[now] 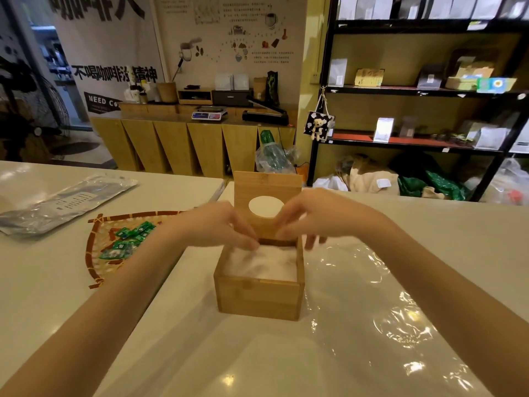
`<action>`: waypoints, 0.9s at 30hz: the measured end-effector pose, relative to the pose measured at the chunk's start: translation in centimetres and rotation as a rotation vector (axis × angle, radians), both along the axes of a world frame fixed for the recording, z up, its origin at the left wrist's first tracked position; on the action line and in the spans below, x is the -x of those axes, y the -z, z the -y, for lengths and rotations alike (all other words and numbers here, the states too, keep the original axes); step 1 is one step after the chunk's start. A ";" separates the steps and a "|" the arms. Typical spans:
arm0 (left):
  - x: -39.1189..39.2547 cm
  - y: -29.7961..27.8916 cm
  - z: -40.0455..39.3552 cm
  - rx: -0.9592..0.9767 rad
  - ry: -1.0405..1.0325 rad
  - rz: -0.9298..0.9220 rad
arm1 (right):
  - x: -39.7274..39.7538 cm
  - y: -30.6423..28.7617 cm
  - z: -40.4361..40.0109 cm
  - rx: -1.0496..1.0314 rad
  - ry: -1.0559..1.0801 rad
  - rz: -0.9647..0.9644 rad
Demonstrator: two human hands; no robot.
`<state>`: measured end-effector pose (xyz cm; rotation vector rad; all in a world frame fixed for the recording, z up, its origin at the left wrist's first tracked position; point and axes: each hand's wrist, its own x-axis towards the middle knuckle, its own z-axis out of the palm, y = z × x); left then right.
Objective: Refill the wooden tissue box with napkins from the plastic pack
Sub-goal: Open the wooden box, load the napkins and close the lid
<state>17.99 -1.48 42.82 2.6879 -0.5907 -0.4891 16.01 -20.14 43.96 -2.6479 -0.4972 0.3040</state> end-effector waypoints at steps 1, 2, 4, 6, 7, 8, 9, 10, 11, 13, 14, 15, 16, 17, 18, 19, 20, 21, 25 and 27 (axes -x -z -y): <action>-0.1 -0.9 -0.3 0.099 -0.047 0.102 | -0.3 -0.8 0.5 -0.116 0.039 0.121; -0.3 -1.5 -0.4 0.179 -0.092 0.237 | -0.7 -1.2 0.8 -0.206 0.086 0.269; -0.9 -2.1 -0.4 0.266 -0.138 0.518 | -1.5 -1.3 1.0 -0.248 0.183 0.558; -1.8 -1.7 -0.2 0.249 -0.126 0.685 | -2.2 -0.4 0.8 -0.151 0.245 0.717; -2.3 -1.3 -0.1 0.206 -0.109 0.706 | -2.6 0.3 0.7 -0.098 0.254 0.734; -2.8 -0.8 0.0 0.166 -0.100 0.693 | -2.9 0.9 0.7 -0.045 0.252 0.728; -3.2 -0.2 0.0 0.137 -0.104 0.669 | -3.1 1.5 0.7 0.006 0.245 0.718; -3.6 0.4 0.0 0.109 -0.114 0.650 | -3.2 2.0 0.8 0.051 0.236 0.727; -3.8 0.9 -0.1 0.081 -0.120 0.651 | -3.2 2.5 0.8 0.080 0.225 0.753; -4.0 1.6 -0.2 0.058 -0.123 0.690 | -3.1 3.1 0.9 0.087 0.204 0.826; -4.0 1.7 -0.2 0.063 -0.125 0.712 | -3.2 3.2 0.9 0.086 0.195 0.869; -3.9 1.7 -0.2 0.074 -0.128 0.729 | -3.2 3.4 1.0 0.093 0.189 0.910; -3.9 1.8 -0.2 0.086 -0.131 0.744 | -3.2 3.5 1.1 0.107 0.185 0.950; -3.8 1.9 -0.2 0.102 -0.134 0.765 | -3.2 3.8 1.2 0.113 0.181 0.988; -3.6 2.0 -0.3 0.123 -0.135 0.794 | -3.1 3.9 1.3 0.105 0.173 1.022; -3.4 2.1 -0.4 0.150 -0.130 0.831 | -3.0 4.1 1.3 0.085 0.159 1.051; -3.1 2.4 -0.6 0.182 -0.113 0.876 | -2.8 4.2 1.2 0.055 0.141 1.080; -2.8 2.7 -0.8 0.205 -0.087 0.927 | -2.5 4.3 1.2 0.013 0.125 1.114; -1.2 3.6 -1.7 0.265 -0.017 1.068 | -0.6 4.6 1.2 -0.149 0.076 1.174; 0.0 4.1 -2.2 0.273 0.043 1.108 | 0.7 5.1 1.2 -0.168 0.028 1.163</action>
